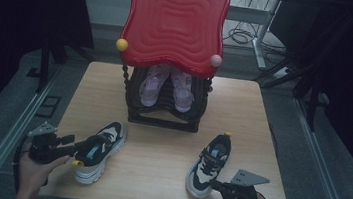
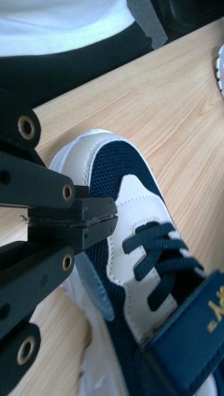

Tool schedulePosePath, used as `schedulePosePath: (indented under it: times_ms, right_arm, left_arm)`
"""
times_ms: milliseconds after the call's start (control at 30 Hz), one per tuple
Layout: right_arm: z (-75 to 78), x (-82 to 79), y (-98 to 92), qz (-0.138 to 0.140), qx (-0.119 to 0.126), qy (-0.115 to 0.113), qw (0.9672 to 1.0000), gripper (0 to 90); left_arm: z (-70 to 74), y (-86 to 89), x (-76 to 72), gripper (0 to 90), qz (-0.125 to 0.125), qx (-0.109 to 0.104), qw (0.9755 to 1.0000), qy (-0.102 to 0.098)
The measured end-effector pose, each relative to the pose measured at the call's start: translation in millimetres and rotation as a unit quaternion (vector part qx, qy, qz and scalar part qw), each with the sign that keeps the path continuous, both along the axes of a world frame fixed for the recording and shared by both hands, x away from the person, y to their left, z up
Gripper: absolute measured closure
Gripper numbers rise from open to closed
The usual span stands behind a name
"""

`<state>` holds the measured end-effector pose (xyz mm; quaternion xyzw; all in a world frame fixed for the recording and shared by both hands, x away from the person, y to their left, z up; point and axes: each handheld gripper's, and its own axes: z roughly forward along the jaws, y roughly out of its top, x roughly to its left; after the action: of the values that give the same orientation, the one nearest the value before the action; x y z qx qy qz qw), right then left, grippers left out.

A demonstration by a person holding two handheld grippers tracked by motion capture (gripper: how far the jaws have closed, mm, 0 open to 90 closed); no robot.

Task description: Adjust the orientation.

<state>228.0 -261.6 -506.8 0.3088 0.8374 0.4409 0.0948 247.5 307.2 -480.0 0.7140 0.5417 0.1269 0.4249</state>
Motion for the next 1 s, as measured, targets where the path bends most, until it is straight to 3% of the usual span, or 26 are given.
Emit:
schedulePosePath:
  times_ms: [633, 1000]
  right_arm:
    - [-3.1, 12.2, 61.3, -0.023, -0.014, -0.035, 0.999, 89.5]
    - [-4.8, 21.9, 81.5, -0.04, -0.023, -0.05, 0.9977, 89.5]
  left_arm:
    - [-0.4, 0.7, -0.6, 41.4, 0.002, -0.002, 1.0, 0.0]
    - [-1.8, -1.1, 0.4, 41.4, 0.0, -0.001, 1.0, 0.002]
